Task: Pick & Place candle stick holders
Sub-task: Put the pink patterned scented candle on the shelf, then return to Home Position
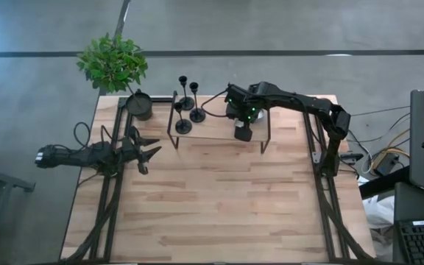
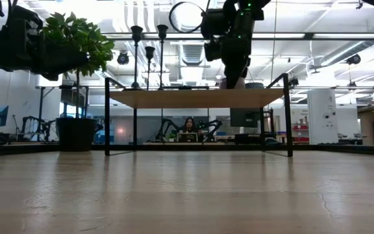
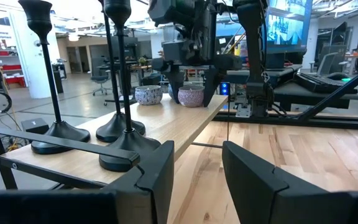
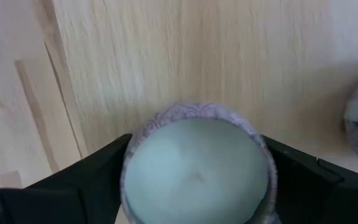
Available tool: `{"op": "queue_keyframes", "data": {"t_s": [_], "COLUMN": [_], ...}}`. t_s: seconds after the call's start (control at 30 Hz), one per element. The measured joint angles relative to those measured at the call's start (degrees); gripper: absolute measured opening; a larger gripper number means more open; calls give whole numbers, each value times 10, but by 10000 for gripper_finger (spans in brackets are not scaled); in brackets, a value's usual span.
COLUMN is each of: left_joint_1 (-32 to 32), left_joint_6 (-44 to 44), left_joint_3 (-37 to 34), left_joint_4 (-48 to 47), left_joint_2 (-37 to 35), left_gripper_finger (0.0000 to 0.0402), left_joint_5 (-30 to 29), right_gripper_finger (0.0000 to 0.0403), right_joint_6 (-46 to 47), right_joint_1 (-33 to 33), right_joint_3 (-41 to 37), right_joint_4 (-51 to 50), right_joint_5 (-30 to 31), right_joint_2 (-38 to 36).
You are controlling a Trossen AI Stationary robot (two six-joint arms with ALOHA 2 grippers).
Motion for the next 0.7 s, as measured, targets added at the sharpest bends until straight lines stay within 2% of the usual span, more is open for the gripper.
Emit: {"op": "queue_keyframes", "data": {"t_s": [0.3, 0.7], "left_joint_1": [0, 0], "left_joint_6": [0, 0], "left_joint_3": [0, 0], "left_joint_4": [0, 0], "left_joint_2": [0, 0], "left_gripper_finger": [142, 142], "left_joint_5": [0, 0], "right_gripper_finger": [361, 366], "right_joint_6": [-3, -3], "right_joint_1": [0, 0], "right_joint_3": [0, 19], "right_joint_4": [3, 11], "right_joint_5": [0, 4], "right_joint_2": [0, 1]}}
